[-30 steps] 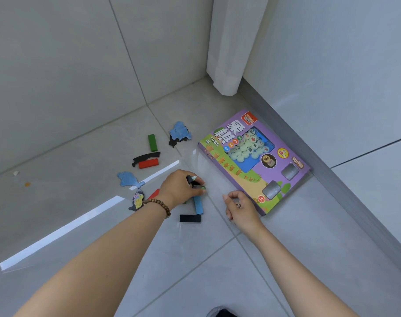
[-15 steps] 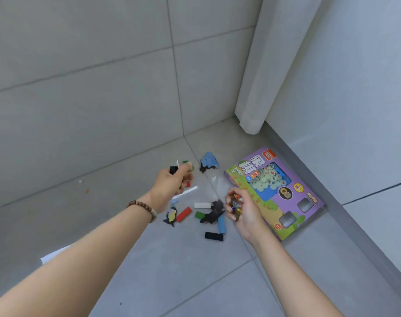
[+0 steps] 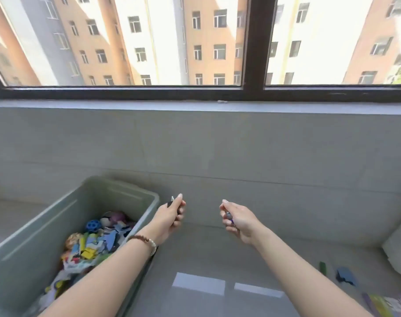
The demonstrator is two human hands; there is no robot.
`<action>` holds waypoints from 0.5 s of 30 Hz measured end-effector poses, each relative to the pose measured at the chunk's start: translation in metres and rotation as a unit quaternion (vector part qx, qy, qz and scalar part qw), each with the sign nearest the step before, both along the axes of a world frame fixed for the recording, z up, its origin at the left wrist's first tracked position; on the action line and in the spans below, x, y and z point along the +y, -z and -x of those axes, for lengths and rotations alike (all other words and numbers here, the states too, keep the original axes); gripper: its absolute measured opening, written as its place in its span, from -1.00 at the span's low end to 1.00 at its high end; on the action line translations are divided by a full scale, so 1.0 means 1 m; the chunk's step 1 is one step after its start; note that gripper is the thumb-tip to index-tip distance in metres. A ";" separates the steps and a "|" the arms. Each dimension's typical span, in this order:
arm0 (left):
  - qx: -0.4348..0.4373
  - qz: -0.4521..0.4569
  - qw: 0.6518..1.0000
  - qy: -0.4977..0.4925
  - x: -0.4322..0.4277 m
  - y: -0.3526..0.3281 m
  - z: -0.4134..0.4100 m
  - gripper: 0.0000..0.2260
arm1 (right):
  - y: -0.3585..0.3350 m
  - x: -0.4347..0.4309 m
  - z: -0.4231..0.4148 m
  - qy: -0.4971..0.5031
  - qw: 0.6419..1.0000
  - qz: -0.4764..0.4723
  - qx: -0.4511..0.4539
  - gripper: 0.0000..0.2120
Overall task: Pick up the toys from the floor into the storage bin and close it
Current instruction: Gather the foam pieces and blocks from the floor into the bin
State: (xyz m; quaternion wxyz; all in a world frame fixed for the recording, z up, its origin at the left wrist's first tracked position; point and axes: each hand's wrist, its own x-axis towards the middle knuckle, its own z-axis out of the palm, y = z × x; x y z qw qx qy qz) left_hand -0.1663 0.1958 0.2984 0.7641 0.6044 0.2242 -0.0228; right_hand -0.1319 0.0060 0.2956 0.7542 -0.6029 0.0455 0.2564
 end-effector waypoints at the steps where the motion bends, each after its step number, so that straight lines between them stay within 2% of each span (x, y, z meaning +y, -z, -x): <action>1: 0.004 -0.019 1.000 -0.018 0.033 0.003 0.014 -0.78 | -0.004 0.034 0.005 -0.015 1.000 0.000 0.006 -0.78; 5: 0.050 -0.070 0.990 -0.113 0.155 0.035 0.075 -0.76 | 0.012 0.168 0.028 -0.094 0.993 0.016 0.063 -0.78; 9: 0.141 -0.131 0.967 -0.168 0.254 0.090 0.122 -0.74 | 0.052 0.277 0.047 -0.179 0.974 0.058 0.127 -0.80; 13: 0.196 -0.040 0.960 -0.194 0.313 0.142 0.143 -0.85 | 0.094 0.349 0.057 -0.213 0.956 0.090 0.179 -0.88; 15: 0.195 0.009 0.959 -0.205 0.327 0.155 0.146 -0.80 | 0.116 0.371 0.058 -0.209 0.949 0.087 0.219 -0.89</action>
